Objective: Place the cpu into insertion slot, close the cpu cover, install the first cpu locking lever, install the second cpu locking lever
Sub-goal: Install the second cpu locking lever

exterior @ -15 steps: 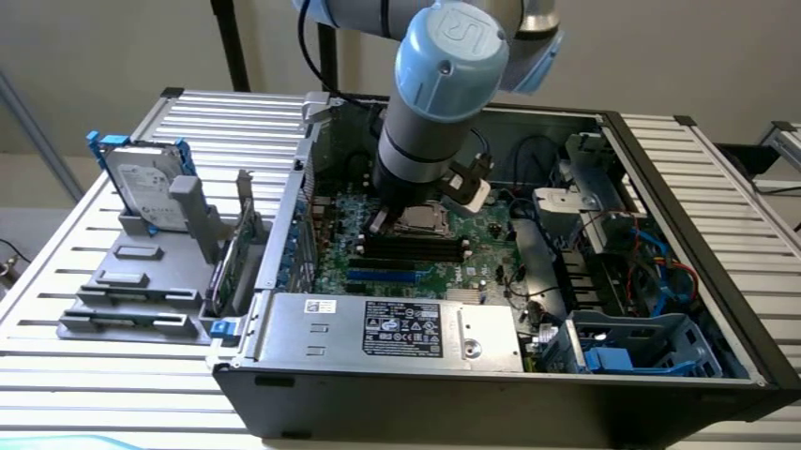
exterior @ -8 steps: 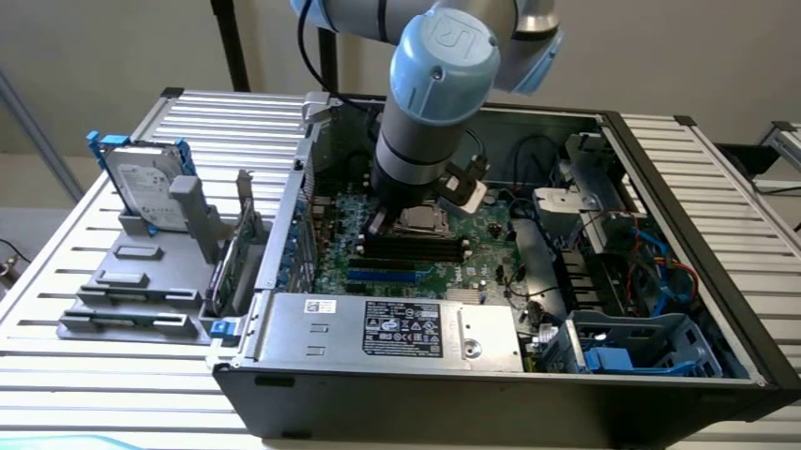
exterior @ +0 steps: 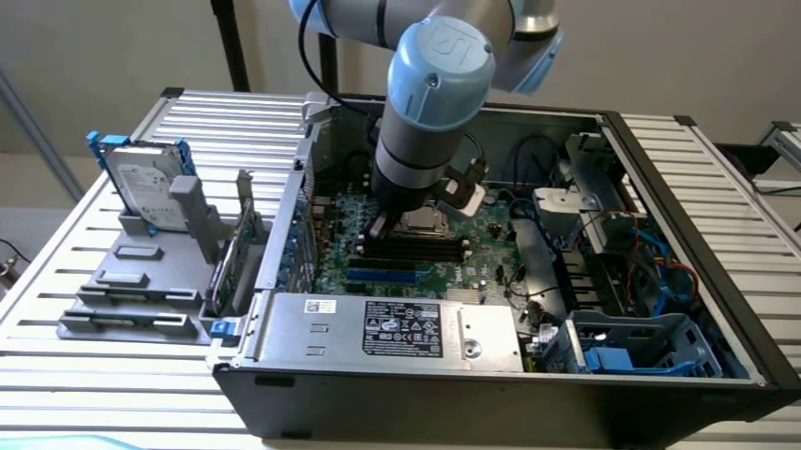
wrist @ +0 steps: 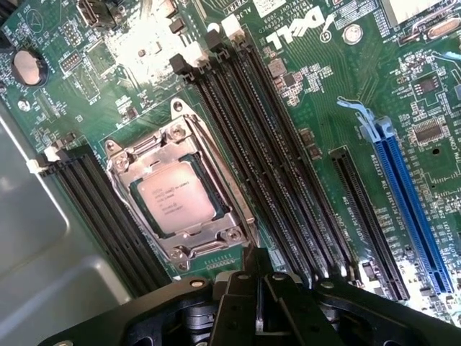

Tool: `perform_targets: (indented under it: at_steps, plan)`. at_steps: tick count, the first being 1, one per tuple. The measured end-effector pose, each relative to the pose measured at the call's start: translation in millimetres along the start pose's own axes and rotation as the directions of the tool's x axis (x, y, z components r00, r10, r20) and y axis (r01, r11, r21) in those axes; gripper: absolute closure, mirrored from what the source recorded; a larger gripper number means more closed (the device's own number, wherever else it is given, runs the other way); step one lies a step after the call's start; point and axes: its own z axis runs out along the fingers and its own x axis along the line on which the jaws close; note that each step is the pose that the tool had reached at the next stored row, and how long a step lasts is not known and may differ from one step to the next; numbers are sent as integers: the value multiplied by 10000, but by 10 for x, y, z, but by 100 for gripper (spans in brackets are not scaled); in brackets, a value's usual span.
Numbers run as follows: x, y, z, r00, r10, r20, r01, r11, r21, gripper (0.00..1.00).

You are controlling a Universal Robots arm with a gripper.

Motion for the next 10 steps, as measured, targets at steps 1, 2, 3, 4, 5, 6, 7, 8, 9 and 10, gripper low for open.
perform_targets:
  at_steps: [1, 2, 3, 4, 5, 6, 7, 8, 9, 10]
  plan:
    - [-1, 1, 7, 10000, -2, 2, 2, 10000, -12, 89]
    - [-2, 2, 12, 10000, -5, 4, 5, 10000, -22, 89]
    - [-2, 3, 18, 10000, -7, 5, 7, 10000, -31, 89]
    - [-1, 1, 23, 10000, -7, 7, 7, 10000, -38, 89]
    - [2, -1, 29, 10000, -9, 8, 9, 10000, -44, 89]
    - [7, -4, 35, 10000, -11, 6, 11, 10000, -49, 89]
    - [13, -8, 41, 10000, -13, 6, 13, 10000, -53, 89]
    - [21, -14, 46, 10000, -14, 6, 14, 10000, -58, 89]
    - [28, -19, 53, 10000, -16, 3, 16, 10000, -61, 89]
    - [32, -23, 58, 10000, -18, 5, 18, 10000, -65, 89]
